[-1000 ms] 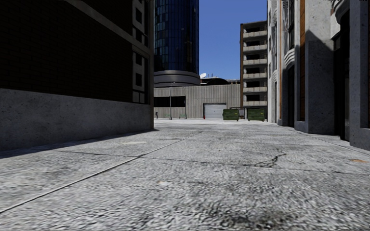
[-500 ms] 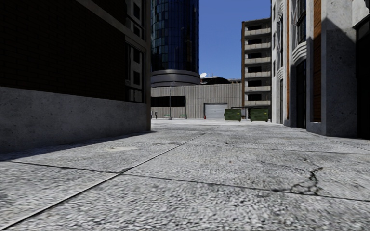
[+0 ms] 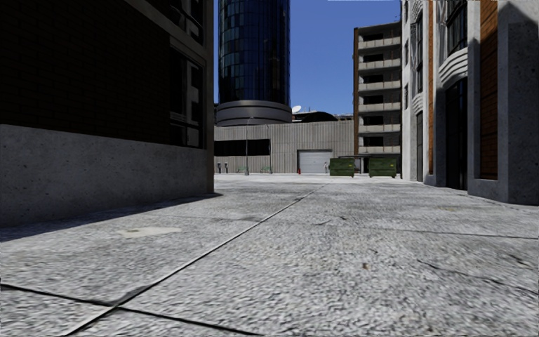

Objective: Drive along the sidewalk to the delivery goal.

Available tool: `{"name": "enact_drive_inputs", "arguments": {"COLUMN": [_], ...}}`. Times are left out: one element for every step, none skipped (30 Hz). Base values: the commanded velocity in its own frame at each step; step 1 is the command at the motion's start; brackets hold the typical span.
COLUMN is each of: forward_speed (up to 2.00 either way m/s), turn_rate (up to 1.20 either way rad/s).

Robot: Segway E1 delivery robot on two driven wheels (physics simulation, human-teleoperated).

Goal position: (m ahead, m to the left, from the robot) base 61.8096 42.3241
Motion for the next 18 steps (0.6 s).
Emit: {"name": "enact_drive_inputs", "arguments": {"forward_speed": [2.0, 2.0, 2.0, 2.0, 2.0, 2.0, 2.0, 2.0, 2.0, 2.0, 2.0, 2.0, 2.0, 2.0, 2.0, 2.0, 2.0, 2.0], "turn_rate": [0.0, 0.0, 0.0, 0.0, 0.0, 0.0, 0.0, 0.0, 0.0, 0.0, 0.0, 0.0, 0.0, 0.0, 0.0, 0.0, 0.0, 0.0]}}
